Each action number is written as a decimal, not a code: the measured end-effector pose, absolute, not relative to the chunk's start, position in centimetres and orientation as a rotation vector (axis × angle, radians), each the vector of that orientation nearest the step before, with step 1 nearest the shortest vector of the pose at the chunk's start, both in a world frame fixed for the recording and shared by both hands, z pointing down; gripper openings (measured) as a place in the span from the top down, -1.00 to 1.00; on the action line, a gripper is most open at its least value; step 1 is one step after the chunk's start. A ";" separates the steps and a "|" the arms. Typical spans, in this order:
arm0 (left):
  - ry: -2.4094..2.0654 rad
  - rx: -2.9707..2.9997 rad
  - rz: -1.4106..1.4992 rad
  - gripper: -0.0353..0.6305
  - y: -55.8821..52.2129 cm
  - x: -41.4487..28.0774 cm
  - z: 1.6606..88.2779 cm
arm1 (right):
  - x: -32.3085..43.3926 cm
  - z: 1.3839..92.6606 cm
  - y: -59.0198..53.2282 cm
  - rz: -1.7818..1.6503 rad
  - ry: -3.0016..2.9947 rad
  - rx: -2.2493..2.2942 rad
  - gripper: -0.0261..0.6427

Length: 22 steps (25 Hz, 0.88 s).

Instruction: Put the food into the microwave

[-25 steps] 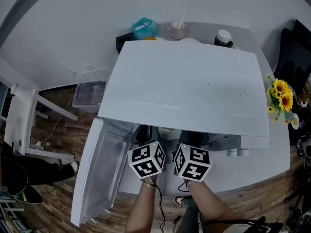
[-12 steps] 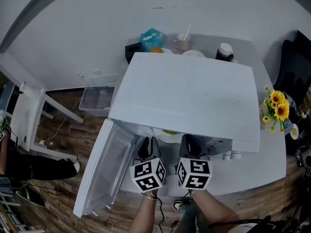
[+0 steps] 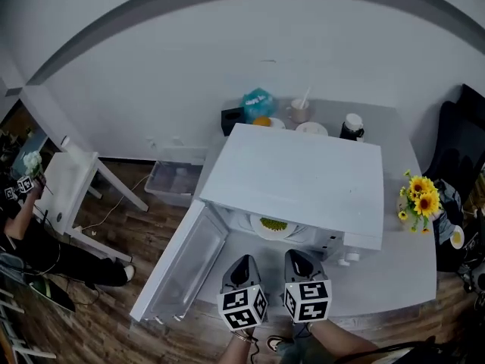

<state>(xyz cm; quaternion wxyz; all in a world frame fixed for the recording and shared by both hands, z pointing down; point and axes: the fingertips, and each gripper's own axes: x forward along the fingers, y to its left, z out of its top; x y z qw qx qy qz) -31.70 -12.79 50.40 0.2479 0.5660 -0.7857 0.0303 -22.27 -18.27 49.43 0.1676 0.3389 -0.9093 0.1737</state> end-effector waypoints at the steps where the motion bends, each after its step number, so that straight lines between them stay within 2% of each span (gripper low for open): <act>1: -2.159 1.534 0.068 0.88 -12.2 -31.5 49.8 | -21.9 49.1 -17.9 0.486 -2.592 0.952 0.86; 10: -2.177 1.536 0.021 0.88 -8.3 -27.4 47.2 | -18.0 47.4 -15.2 0.464 -2.601 0.891 0.87; 22: -2.140 1.553 0.036 0.88 -6.8 -23.3 46.5 | -16.8 46.2 -12.0 0.395 -2.638 0.748 0.87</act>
